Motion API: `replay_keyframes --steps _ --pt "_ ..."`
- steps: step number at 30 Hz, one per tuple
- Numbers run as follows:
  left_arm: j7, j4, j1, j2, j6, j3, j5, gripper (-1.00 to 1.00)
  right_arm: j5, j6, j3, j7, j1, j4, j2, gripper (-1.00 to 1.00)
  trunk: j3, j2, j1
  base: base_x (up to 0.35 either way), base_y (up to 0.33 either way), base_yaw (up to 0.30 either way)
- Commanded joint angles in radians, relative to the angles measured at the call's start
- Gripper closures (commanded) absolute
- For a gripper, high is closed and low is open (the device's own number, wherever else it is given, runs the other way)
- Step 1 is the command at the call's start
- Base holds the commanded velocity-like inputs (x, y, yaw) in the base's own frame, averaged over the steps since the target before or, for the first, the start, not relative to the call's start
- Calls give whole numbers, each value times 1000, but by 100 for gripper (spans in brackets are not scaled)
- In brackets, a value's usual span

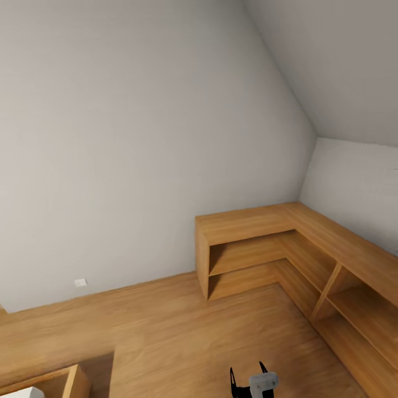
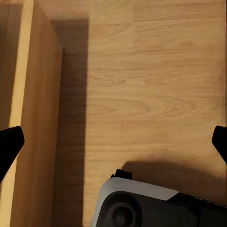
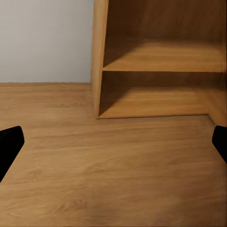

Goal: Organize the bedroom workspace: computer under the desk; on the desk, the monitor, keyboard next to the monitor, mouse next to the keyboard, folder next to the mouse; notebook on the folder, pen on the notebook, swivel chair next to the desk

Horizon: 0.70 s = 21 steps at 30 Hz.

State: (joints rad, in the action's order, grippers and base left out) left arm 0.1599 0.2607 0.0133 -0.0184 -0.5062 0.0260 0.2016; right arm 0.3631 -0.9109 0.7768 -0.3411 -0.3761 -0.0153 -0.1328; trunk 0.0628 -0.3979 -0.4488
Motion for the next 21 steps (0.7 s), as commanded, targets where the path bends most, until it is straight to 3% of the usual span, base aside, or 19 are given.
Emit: replay_keyframes --steps 1,13,21 --pt "3 0 0 0 -3 3 5 -100 4 -2 9 -6 -1 -2 -1 -100 2 -2 -1 322 0 -270" --pt "3 0 0 4 -3 2 5 -100 6 -2 9 -6 -1 -2 -2 -100 2 -2 -1 300 0 -281" --pt "3 0 0 6 -3 2 5 -100 8 -1 9 -6 -1 -1 -2 -100 2 -2 -1 103 0 -295"
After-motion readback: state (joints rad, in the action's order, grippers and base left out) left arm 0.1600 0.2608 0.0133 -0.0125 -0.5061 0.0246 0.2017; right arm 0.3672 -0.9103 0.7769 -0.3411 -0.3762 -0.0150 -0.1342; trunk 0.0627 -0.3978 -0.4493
